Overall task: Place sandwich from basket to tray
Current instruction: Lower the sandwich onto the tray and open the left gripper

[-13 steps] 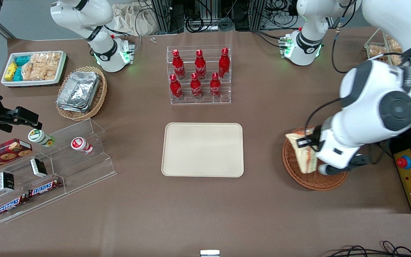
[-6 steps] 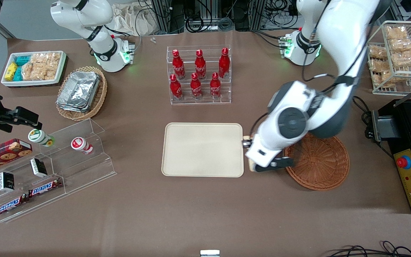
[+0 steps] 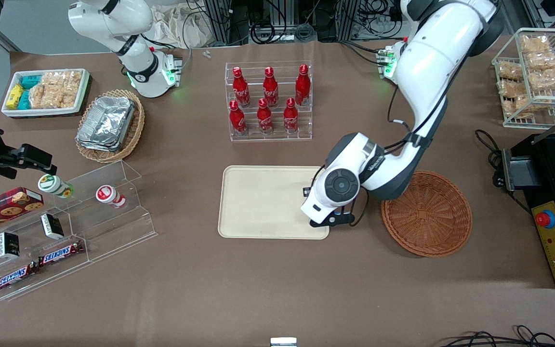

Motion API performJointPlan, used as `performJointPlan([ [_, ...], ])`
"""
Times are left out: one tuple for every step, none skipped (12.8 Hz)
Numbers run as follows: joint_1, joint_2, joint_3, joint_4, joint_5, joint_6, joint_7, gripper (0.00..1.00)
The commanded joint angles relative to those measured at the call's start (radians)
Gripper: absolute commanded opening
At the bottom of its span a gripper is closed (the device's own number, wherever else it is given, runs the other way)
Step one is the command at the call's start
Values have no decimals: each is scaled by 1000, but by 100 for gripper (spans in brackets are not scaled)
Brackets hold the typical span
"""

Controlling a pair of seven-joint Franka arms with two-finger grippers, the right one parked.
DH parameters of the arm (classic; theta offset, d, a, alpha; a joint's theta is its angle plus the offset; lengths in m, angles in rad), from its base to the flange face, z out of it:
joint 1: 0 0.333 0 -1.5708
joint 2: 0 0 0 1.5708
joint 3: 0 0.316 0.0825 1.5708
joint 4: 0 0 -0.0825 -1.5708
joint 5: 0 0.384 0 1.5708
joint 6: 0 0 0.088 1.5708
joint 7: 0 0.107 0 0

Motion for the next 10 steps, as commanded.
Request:
performJointPlan([
  [-21,26,3,10,31,10,-5,2],
  [-29,36,6,10,44,11,-6,3],
  [-30,44,6,10,61,11,-9,4],
  [-35,49,6,10,64,11,-11,4],
  [-42,53,6,10,66,11,-11,5],
  [-42,55,6,10,66,13,-9,7],
  [-44,56,6,10,67,13,-11,7],
  [-44,56,6,10,78,19,-11,8],
  [-44,59,6,10,84,20,-11,10],
  [-44,65,6,10,84,20,-11,15],
])
